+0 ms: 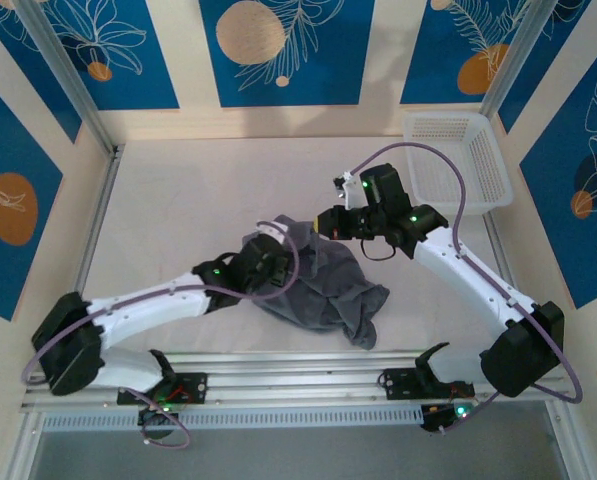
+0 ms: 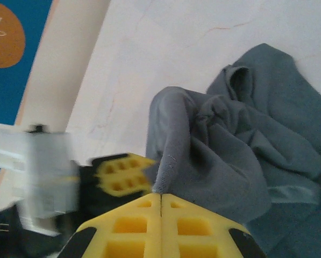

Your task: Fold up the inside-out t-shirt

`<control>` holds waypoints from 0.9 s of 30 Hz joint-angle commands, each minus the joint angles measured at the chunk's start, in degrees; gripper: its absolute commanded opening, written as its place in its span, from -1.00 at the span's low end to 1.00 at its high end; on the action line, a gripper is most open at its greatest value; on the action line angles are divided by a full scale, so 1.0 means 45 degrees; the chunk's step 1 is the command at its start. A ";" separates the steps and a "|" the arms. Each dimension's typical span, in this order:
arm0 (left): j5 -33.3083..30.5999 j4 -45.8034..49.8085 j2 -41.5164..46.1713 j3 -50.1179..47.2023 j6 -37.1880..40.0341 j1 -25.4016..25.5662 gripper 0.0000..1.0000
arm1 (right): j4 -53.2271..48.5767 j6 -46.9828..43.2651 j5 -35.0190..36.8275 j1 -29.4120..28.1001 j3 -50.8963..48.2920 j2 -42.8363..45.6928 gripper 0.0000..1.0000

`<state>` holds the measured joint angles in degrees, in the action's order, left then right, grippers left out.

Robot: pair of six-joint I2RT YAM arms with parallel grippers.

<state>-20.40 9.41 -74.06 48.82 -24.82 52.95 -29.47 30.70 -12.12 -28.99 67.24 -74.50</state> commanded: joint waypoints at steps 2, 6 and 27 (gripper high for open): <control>0.1222 0.2233 0.2728 0.0512 -0.0638 -0.1702 -1.00 | -0.0494 0.0381 0.0375 0.0178 0.0389 -0.0210 -1.00; 0.2334 0.3790 0.4658 0.1446 -0.0717 -0.4418 -1.00 | 0.0486 -0.0381 -0.1681 -0.0745 0.1400 -0.0763 -0.81; 0.4304 0.5018 0.3613 0.1619 -0.1149 -0.8751 0.31 | -0.0436 0.1221 0.1684 0.0973 -0.1666 -0.1083 0.03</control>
<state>-2.46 32.45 -54.04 50.78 -38.28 4.89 -33.01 36.99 -5.02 -23.66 59.00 -76.44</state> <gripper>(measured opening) 0.643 0.500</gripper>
